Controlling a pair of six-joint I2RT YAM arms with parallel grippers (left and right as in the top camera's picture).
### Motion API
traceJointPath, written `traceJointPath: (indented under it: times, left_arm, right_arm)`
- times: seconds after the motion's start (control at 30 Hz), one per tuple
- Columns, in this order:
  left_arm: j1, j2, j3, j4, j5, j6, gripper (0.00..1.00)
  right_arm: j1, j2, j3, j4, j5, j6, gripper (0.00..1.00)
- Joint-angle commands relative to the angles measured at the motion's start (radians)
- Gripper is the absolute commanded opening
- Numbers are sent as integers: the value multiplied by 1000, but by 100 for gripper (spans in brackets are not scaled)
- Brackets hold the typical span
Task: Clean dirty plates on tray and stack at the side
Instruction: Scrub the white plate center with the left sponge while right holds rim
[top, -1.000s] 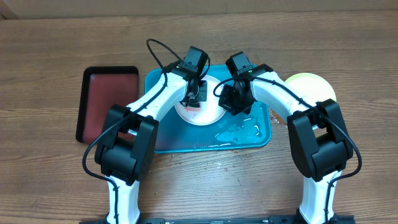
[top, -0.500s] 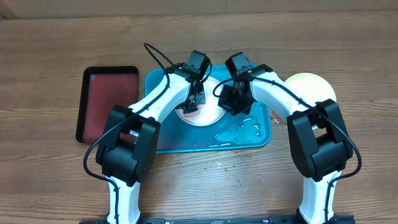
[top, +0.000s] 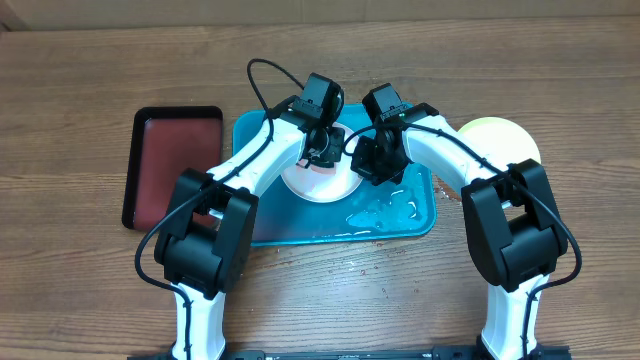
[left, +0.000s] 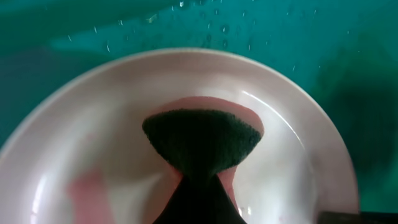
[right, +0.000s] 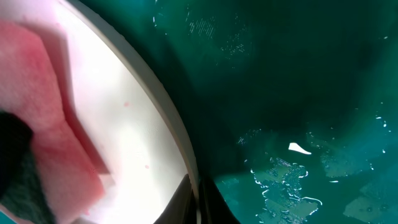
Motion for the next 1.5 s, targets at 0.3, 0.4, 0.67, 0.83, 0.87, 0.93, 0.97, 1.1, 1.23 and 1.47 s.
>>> traceJointPath:
  times: [0.3,0.4,0.67,0.83,0.87,0.93,0.97,1.1,1.23,1.47]
  left_arm:
    - [3,5,-6,-68,-315,-136,4]
    - [3,5,-6,-100,-87,-75,4]
    - [-1,5,-6,-126,405,215,4]
    - [0,5,-6,-61,60,111,4]
    - [0,5,-6,-42,-22,87,4]
    - [0,5,-6,-4,-167,43,4]
    - [1,5,-6,11,-232,14,4]
    - [4,5,-6,-20,-436,-177,4]
    - [4,5,-6,-101,-358,-235,4]
    - [3,5,-6,-182,214,-2,4]
  right_arm:
    - [2,12,-26,-3,22,-6,4]
    - [2,12,-26,-3,22,-6,4]
    - [2,12,-26,2,14,-6,4]
    - [2,12,-26,2,14,-6,4]
    - [2,12,-26,2,14,-6,4]
    - [2,12,-26,2,14,-6,4]
    - [2,12,-26,2,14,-6,4]
    - [2,12,-26,2,14,-6,4]
    - [2,12,-26,2,14,-6,4]
    - [2,12,-26,2,14,-6,4]
